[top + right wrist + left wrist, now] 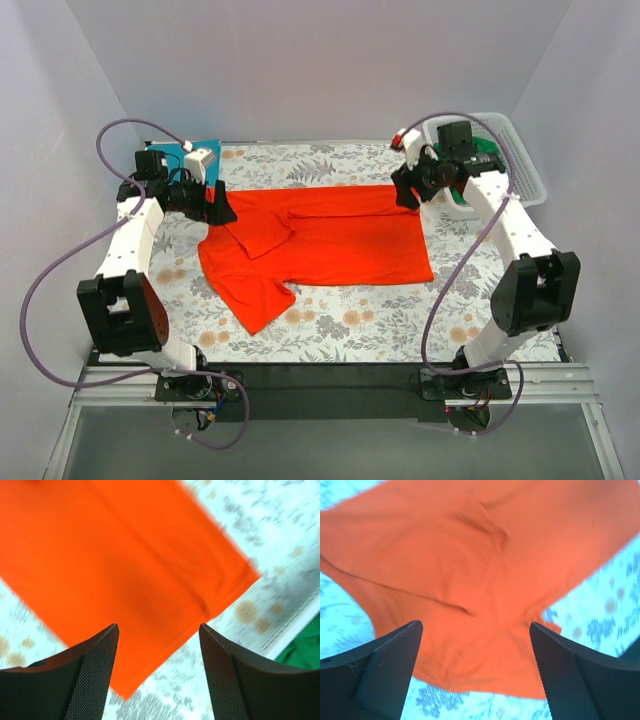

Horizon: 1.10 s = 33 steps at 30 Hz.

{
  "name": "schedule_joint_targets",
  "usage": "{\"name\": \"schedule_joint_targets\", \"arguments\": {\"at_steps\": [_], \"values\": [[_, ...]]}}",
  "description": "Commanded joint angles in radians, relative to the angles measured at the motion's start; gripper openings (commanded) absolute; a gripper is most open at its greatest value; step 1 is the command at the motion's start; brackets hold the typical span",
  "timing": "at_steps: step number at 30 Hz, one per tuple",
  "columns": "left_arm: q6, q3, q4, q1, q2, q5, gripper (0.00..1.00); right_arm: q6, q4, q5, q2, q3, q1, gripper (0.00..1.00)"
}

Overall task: Fold and stack the t-shirts
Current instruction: Fold the tshirt

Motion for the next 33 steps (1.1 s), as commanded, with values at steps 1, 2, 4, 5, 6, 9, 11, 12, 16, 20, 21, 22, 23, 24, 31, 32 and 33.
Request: {"name": "schedule_joint_targets", "arguments": {"at_steps": [1, 2, 4, 5, 6, 9, 11, 12, 16, 20, 21, 22, 23, 24, 31, 32, 33], "values": [[0.250, -0.119, -0.167, 0.007, -0.068, 0.078, 0.87, -0.168, -0.139, 0.041, -0.044, -0.202, 0.031, 0.69], [0.301, -0.182, -0.174, 0.005, -0.105, 0.068, 0.85, -0.189, -0.135, 0.054, -0.070, -0.303, 0.041, 0.67], [0.327, -0.236, -0.171, 0.005, -0.137, 0.055, 0.81, -0.232, -0.125, 0.117, -0.137, -0.385, 0.074, 0.60], [0.353, -0.276, -0.174, 0.005, -0.151, 0.051, 0.79, -0.240, -0.120, 0.133, -0.154, -0.426, 0.088, 0.57], [0.379, -0.294, -0.178, 0.004, -0.168, 0.046, 0.77, -0.243, -0.097, 0.169, -0.185, -0.492, 0.102, 0.52], [0.388, -0.339, -0.179, 0.001, -0.189, 0.043, 0.73, -0.251, -0.024, 0.243, -0.234, -0.586, 0.153, 0.47], [0.390, -0.353, -0.175, -0.004, -0.194, 0.038, 0.71, -0.260, 0.013, 0.274, -0.242, -0.652, 0.171, 0.44], [0.388, -0.360, -0.173, -0.006, -0.197, 0.026, 0.70, -0.263, 0.025, 0.292, -0.239, -0.664, 0.171, 0.44], [0.391, -0.386, -0.165, -0.013, -0.224, 0.005, 0.70, -0.277, 0.073, 0.324, -0.222, -0.697, 0.171, 0.42], [0.402, -0.412, -0.155, -0.021, -0.248, -0.021, 0.70, -0.294, 0.119, 0.355, -0.202, -0.735, 0.171, 0.42], [0.404, -0.414, -0.155, -0.024, -0.249, -0.023, 0.70, -0.300, 0.125, 0.361, -0.188, -0.741, 0.171, 0.41], [0.404, -0.416, -0.156, -0.021, -0.252, -0.028, 0.70, -0.301, 0.125, 0.361, -0.184, -0.746, 0.171, 0.41], [0.407, -0.420, -0.158, -0.022, -0.257, -0.031, 0.70, -0.301, 0.128, 0.360, -0.178, -0.750, 0.170, 0.40], [0.410, -0.422, -0.159, -0.024, -0.258, -0.034, 0.70, -0.303, 0.134, 0.360, -0.175, -0.765, 0.171, 0.40], [0.447, -0.478, -0.139, -0.065, -0.289, -0.084, 0.67, -0.318, 0.196, 0.378, -0.182, -0.853, 0.171, 0.33], [0.447, -0.498, -0.101, -0.078, -0.297, -0.100, 0.64, -0.317, 0.202, 0.378, -0.182, -0.856, 0.171, 0.31], [0.447, -0.532, -0.080, -0.090, -0.306, -0.132, 0.62, -0.314, 0.210, 0.412, -0.178, -0.858, 0.171, 0.22]]}}
